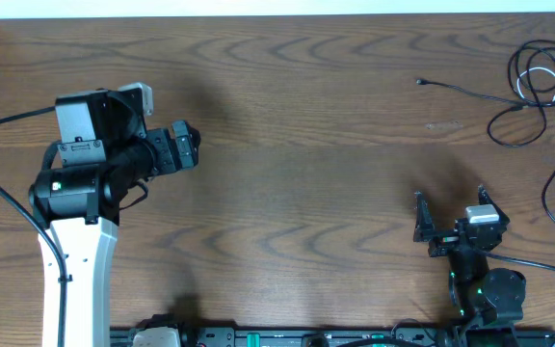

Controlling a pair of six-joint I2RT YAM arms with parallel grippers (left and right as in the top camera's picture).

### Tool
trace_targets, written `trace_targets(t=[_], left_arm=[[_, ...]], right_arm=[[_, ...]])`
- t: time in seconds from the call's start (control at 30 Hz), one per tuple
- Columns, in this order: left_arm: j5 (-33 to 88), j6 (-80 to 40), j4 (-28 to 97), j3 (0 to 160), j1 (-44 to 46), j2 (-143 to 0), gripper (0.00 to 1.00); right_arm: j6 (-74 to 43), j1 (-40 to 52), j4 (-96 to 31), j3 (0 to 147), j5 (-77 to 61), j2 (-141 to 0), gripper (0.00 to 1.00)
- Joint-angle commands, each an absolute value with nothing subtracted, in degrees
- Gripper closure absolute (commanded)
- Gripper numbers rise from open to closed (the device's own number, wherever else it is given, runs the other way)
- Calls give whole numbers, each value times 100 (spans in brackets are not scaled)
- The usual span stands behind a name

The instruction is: Untangle cables

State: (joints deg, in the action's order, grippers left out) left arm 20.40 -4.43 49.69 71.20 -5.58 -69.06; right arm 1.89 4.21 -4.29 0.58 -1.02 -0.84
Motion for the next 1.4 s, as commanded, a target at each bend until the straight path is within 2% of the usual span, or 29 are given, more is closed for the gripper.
trace_targets(t=[0.0,0.3,0.6,0.77,1.07,1.37], left_arm=[[1844,-349,5041,7223,-578,-6923,2],[1535,-102,4825,6788,-578,-6108,2],[1584,-69,2250,4130,-578,-3734,2],[1579,-67,1332,2836,-578,-2582,2],[1575,-67,379,1194,-578,-932,2],[1549,-67,-95,364,-576,-283,2]], right_arm=[[132,445,-429,32,-34,-38,1],[132,445,-432,32,-34,-38,1],[132,445,-432,32,-36,-38,1],[132,445,-429,32,-34,-38,1],[132,445,-429,32,-34,-38,1],[132,445,-429,32,-34,-38,1]])
